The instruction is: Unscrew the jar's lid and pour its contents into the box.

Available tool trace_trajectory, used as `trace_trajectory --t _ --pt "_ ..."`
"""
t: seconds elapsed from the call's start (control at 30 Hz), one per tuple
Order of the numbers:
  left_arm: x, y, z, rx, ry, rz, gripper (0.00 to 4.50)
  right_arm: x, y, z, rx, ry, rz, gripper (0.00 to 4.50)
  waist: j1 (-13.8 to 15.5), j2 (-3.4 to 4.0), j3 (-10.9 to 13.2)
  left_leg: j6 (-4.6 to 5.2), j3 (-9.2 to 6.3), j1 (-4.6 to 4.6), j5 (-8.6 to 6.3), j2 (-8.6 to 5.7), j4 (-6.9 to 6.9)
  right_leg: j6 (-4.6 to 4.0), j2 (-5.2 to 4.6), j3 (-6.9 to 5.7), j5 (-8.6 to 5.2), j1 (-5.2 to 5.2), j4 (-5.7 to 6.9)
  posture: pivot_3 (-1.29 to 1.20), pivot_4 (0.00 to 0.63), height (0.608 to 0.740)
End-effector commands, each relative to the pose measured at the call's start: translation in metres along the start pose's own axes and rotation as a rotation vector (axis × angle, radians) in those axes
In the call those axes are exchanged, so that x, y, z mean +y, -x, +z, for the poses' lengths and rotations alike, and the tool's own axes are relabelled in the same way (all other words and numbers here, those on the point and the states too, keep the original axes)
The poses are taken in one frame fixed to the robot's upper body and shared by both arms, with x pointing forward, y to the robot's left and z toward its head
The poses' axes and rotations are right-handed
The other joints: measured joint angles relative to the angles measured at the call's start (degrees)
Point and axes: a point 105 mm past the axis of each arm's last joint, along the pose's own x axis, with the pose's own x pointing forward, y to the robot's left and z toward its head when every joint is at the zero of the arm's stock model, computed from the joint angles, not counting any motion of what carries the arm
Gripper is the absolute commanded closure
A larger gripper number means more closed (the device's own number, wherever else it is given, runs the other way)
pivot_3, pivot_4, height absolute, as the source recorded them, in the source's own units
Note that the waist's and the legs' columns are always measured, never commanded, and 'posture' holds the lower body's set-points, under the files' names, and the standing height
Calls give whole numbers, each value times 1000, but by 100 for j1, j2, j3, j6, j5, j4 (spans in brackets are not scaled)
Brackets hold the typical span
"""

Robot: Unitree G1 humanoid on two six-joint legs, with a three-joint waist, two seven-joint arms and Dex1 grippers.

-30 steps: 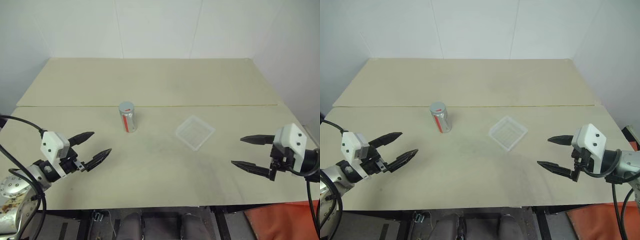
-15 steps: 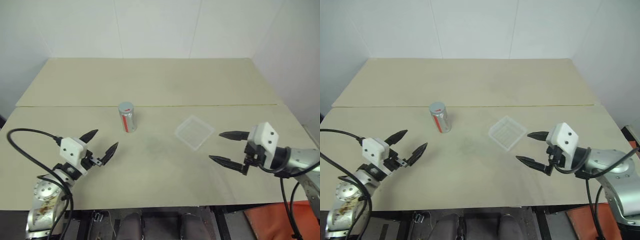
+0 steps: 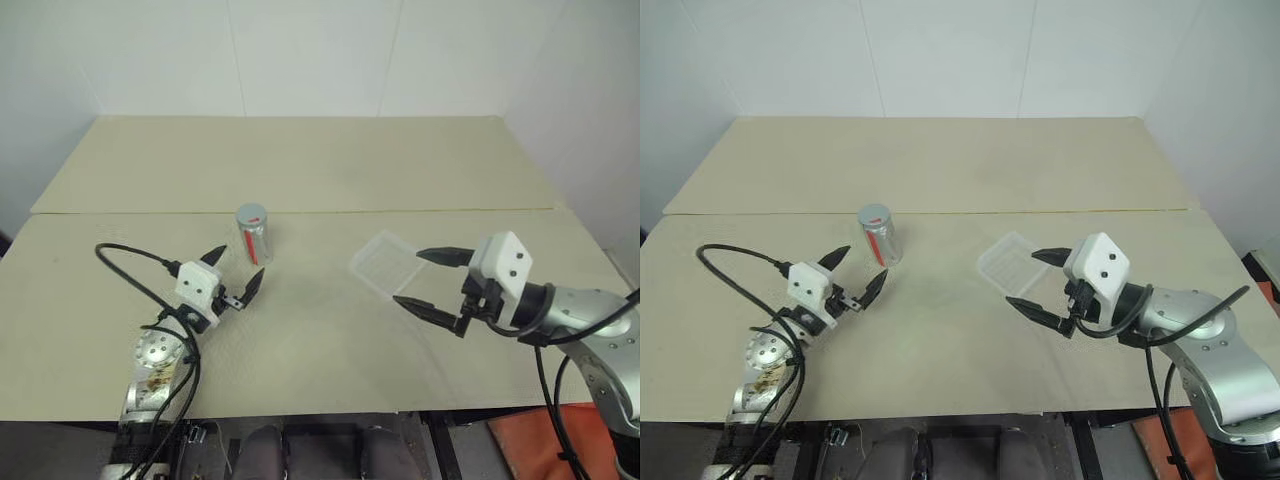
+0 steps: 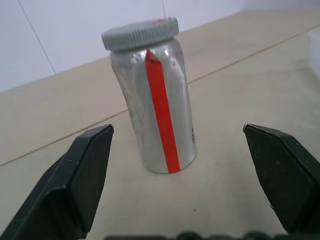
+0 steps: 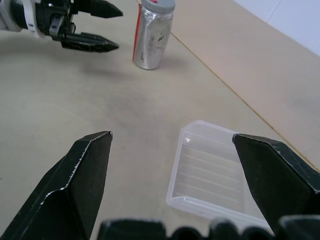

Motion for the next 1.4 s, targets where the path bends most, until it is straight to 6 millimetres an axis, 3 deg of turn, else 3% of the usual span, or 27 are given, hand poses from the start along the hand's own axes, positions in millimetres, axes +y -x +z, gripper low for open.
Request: trace_trajectory --t 0.03,0.3,0.73,1.27,1.4 --pt "5 -10 12 -64 -35 43 0 4 1 11 -26 30 7 34 5 0 0 0 -1 -1 0 0 0 0 0 -1 0 -1 -1 0 150 740" --pt "-1 -28 13 -109 55 82 0 2 3 10 -12 39 -9 34 14 -1 0 0 -1 -2 0 -3 1 4 -2 -1 2 1 -2 0 150 740" --pt "0 -53 11 -121 33 123 0 -1 3 10 -14 42 -27 34 17 -1 0 0 -2 -5 0 -5 2 7 -2 -2 4 0 -3 0 150 740" --pt "1 -69 8 -142 62 159 0 -1 3 6 6 47 -46 34 12 -2 0 1 -3 -8 0 -6 2 9 -2 -4 5 -1 -4 0 150 740" --pt "-2 -69 5 -136 54 150 905 -1 4 5 6 47 -49 0 10 -2 0 1 -3 -7 0 -6 2 10 -2 -3 5 -1 -4 0 150 740"
